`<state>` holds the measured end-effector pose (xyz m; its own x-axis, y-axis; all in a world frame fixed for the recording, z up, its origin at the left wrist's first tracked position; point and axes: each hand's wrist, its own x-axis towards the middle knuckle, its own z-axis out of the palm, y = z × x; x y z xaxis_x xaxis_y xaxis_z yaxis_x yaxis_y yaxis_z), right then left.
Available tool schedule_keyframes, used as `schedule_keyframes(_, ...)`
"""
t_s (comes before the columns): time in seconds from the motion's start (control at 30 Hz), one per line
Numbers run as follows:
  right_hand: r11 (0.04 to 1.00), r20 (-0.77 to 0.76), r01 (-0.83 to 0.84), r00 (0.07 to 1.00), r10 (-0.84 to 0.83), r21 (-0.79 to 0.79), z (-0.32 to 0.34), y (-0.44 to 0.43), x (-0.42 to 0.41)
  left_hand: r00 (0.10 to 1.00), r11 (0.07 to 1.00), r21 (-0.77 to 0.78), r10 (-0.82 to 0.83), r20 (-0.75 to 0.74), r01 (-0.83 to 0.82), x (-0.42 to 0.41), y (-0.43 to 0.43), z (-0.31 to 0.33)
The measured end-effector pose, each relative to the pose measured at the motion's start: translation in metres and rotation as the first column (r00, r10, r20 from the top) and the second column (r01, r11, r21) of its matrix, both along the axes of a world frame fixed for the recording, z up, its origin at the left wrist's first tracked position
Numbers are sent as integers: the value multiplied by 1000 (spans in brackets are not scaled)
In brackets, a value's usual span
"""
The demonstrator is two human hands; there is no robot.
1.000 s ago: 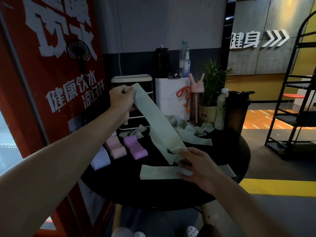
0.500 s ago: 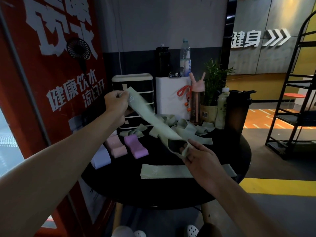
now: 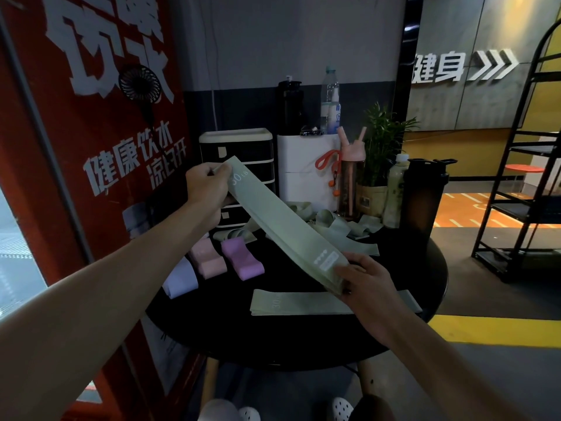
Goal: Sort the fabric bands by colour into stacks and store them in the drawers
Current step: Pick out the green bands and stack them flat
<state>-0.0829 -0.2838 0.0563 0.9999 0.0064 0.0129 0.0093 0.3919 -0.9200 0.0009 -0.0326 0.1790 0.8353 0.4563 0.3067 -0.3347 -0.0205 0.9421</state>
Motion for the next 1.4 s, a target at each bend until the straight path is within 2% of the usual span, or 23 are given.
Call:
schedule_keyframes(0.13, 984, 46, 95, 995, -90, -150, 4, -10, 3, 999, 999, 20, -38, 12, 38, -8, -3, -10)
schedule_keyframes(0.37, 943, 65, 232, 973, -223, -237, 5, -54, 13, 997, 995, 73, -75, 4, 74, -26, -4, -46)
schedule_keyframes(0.57, 760, 226, 386, 923, -313, -522, -1, -88, 14, 993, 936, 335, -88, -73, 107, -45, -10, -105)
schedule_keyframes(0.73, 576, 338, 447, 895, -292, -685, -21, -103, 18, 992, 824, 553, -103, -69, 124, -61, -11, -150)
schedule_keyframes(0.8, 544, 338, 440, 898, -283, -715, -30, -107, 19, 990, 801, 582, -103, -95, 139, -64, -10, -162)
schedule_keyframes(0.9, 550, 336, 430, 903, -269, -716, -41, -110, 18, 990, 777, 614, -92, -106, 138, -67, -11, -173)
schedule_keyframes(1.23, 473, 362, 418, 908, -209, -776, -53, -113, 18, 987, 729, 665, -104, -125, 161, -69, -8, -180)
schedule_keyframes(1.33, 454, 360, 409, 913, -194, -792, -59, -116, 21, 989, 671, 727, -99, -107, 146, -68, -7, -180)
schedule_keyframes(1.4, 431, 353, 401, 916, -190, -808, -62, -121, 20, 977, 641, 738, -144, -155, 211, -66, -4, -182)
